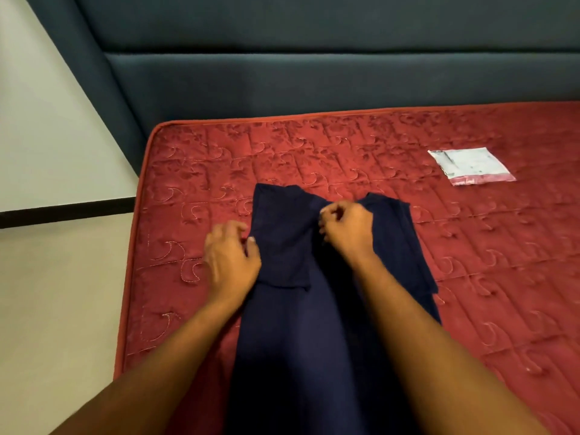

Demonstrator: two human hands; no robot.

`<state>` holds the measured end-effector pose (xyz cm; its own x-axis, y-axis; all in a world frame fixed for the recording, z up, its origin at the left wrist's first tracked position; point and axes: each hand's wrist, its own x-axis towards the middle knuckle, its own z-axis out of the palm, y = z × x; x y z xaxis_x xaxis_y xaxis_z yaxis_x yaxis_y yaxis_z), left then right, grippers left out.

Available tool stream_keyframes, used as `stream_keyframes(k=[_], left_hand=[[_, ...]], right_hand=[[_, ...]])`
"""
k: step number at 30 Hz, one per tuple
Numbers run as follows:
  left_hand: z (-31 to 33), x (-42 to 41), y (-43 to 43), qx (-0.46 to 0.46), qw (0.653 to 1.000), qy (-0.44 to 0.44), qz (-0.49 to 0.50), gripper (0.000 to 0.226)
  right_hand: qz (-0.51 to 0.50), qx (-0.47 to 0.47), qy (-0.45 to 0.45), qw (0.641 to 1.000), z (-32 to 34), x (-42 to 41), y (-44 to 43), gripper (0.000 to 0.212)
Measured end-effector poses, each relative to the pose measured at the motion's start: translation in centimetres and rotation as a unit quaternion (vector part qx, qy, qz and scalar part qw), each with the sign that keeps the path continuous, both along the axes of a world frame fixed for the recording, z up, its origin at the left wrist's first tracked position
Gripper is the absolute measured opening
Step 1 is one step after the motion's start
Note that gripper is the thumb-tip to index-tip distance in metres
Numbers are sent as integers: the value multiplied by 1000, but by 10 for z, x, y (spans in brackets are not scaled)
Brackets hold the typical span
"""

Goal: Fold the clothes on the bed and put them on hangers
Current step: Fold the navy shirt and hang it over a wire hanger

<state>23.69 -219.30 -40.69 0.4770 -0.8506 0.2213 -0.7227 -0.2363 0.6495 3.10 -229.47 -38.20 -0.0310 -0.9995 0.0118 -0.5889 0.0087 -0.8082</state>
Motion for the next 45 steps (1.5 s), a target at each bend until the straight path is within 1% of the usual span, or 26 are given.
stream_keyframes(k=[1, 2, 4, 5, 6, 9, 11, 14, 15, 17, 19, 21, 22, 23, 25, 26, 27, 29, 31, 34, 36, 39, 40, 42, 44, 45], left_hand=[[3, -11, 6, -47, 997, -30, -60, 9], [2, -22, 11, -66, 988, -27, -141, 14], [-8, -43, 15, -3, 960, -61, -272, 33], [-16, -52, 17, 43, 946, -107, -302, 41], [-24, -59, 19, 65, 935, -149, -314, 41], [-35, -70, 22, 20, 931, -154, -329, 18], [-35, -71, 24, -14, 923, -173, -343, 13], [-24, -68, 31, -68, 918, -163, -355, 21], [-20, -66, 34, -84, 923, -142, -347, 22], [-19, -58, 34, -102, 936, -126, -311, 26], [-25, -45, 32, -84, 949, -125, -278, 33], [-29, -35, 25, -49, 956, -128, -258, 35], [-25, -32, 19, -28, 958, -144, -247, 35], [-20, -28, 12, -14, 958, -169, -233, 37], [-9, -26, -9, -40, 952, -201, -226, 36], [-6, -26, -22, -56, 946, -206, -245, 35], [-5, -25, -37, -37, 937, -210, -276, 38], [-11, -19, -65, 96, 909, -247, -322, 53], [-21, -6, -86, 225, 878, -302, -297, 61], [-21, 4, -101, 303, 874, -304, -226, 66], [-14, -4, -100, 299, 879, -311, -202, 70], [-9, -23, -76, 174, 914, -287, -226, 68], [-10, -30, -63, 139, 920, -274, -245, 69], [-17, -38, -33, 141, 924, -236, -267, 77], [-31, -43, -6, 198, 913, -221, -279, 87], [-39, -42, 7, 220, 907, -224, -280, 89]], right_hand=[[-39, 40, -11, 998, -5, -2, -20, 26], [-57, 78, -16, 995, -7, -2, -35, 30], [-50, 124, 6, 991, -12, 6, -57, 39], [-38, 131, 18, 990, -13, 12, -63, 38], [-25, 129, 36, 991, -13, 16, -68, 33], [-35, 70, 93, 993, -18, 20, -86, 18], [-58, 60, 97, 992, -24, 19, -93, 21], [-97, 42, 63, 992, -25, 22, -82, 26], [-106, 9, 75, 991, -21, 23, -69, 26], [-89, -104, 156, 978, -15, 21, -33, 28], [-1, -168, 212, 963, -23, 19, 12, 41], [81, -120, 280, 949, -42, 11, 53, 57], [93, -92, 306, 943, -51, 7, 72, 59], [92, -80, 314, 941, -57, 7, 88, 59], [54, -88, 274, 956, -56, 8, 109, 55], [42, -97, 246, 963, -53, 10, 116, 53], [44, -113, 236, 964, -51, 12, 119, 50], [78, -126, 272, 951, -48, 16, 124, 40], [71, -117, 276, 951, -52, 15, 127, 27], [53, -105, 253, 960, -56, 7, 129, 20], [63, -92, 205, 972, -53, 2, 131, 23], [6, -36, 71, 997, -47, -3, 129, 23], [-19, -33, 54, 998, -46, -5, 123, 20], [-28, -90, 98, 991, -45, -8, 96, 19], [46, -136, 177, 974, -42, -10, 58, 34], [111, -125, 228, 959, -42, -11, 40, 45]])
